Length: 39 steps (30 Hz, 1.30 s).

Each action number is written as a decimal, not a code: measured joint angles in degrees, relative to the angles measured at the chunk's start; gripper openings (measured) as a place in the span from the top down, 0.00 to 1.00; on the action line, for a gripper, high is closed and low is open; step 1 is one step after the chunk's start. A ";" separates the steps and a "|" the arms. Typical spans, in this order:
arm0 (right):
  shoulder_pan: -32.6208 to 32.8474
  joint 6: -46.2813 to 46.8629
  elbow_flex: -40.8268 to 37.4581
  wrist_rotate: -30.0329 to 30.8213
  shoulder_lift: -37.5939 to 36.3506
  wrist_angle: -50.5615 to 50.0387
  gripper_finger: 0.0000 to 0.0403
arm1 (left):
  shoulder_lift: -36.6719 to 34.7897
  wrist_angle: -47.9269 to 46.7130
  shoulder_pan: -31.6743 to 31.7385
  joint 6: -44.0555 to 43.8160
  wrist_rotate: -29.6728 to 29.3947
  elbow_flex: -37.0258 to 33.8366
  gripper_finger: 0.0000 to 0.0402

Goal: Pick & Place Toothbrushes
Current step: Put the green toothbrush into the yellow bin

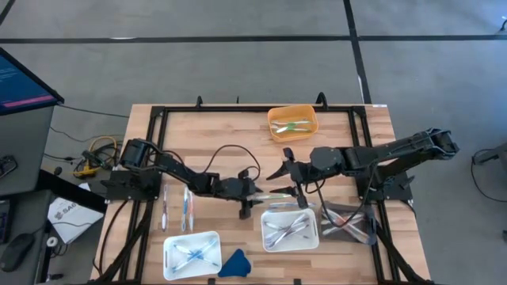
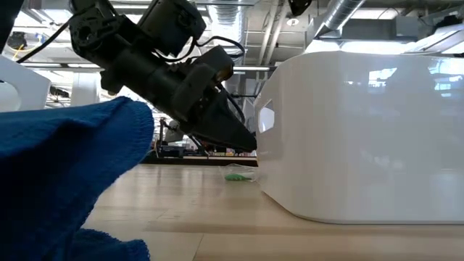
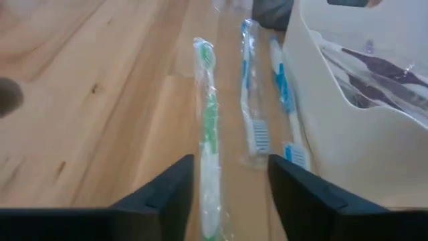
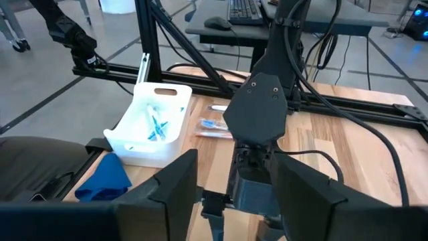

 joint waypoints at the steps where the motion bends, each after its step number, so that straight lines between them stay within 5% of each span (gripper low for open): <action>1: 0.00 0.00 0.00 -0.01 0.00 0.00 0.55 | 0.00 0.08 0.00 1.04 -0.51 0.00 0.51; 11: 0.00 0.00 0.00 -0.01 0.00 0.02 0.57 | 0.00 0.25 1.09 -1.05 -2.59 0.00 0.31; 17: -0.02 -0.02 0.00 0.00 0.00 0.02 0.59 | -0.02 0.24 1.07 -4.70 -2.64 0.00 0.31; 27: -0.04 -0.20 0.00 0.00 0.00 0.00 0.63 | 3.27 0.07 -0.10 4.15 -2.50 -0.05 0.32; 39: -0.09 -0.48 0.00 0.00 0.00 -0.22 0.66 | 6.12 1.77 1.81 2.69 -2.70 0.09 0.32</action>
